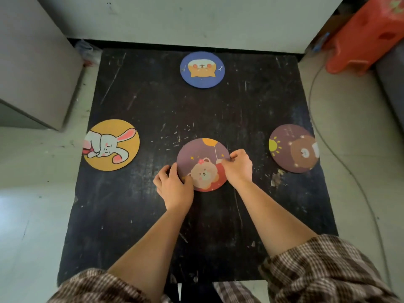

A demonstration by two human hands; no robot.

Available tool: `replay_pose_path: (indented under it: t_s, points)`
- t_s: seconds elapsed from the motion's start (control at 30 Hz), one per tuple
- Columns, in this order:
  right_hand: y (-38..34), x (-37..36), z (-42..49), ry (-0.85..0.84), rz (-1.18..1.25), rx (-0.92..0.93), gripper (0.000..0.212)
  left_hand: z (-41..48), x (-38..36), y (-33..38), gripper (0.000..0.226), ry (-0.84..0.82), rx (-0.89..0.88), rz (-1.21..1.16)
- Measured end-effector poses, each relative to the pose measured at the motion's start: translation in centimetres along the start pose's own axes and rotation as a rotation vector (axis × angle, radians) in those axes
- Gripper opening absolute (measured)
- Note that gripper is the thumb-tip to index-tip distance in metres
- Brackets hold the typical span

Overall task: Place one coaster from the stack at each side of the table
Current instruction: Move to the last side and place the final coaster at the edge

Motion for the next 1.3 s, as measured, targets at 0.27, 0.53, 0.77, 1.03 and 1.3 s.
replay_pose_path:
  t_s: [0.27,0.53,0.77,1.03,1.3]
  points:
    - [1.7,0.4,-1.9,-0.052,0.119,-0.056,0.029,-1.1,0.4,-1.1,0.057,-0.044,0.071,-0.285]
    - [4.8,1.1,-7.2,-0.116,0.157,-0.121,0.017,-4.5,1.3,-4.9,0.016,-0.135,0.263,-0.645]
    - [8.7,1.2,-13.8,-0.170,0.225,-0.174,0.005,-7.8,2.8,-8.5,0.030,-0.184,0.144,-0.478]
    - [12.5,0.8,-17.7,-0.178,0.240,-0.192,0.015,-11.1,2.9,-10.6,0.037,-0.236,0.078,-0.415]
    - [14.1,1.3,-17.2,-0.227,0.209,-0.171,0.017,-12.3,1.9,-10.8,0.035,-0.157,0.130,-0.446]
Point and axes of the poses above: each hand's wrist, its own z-axis towards the middle knuckle, its own x-axis out of the back of the hand, y = z × x, the point moved 8 cm from there along z, towards the middle knuckle, and after that the axes turned 2 degrees about -z, right-handed, at the moved point
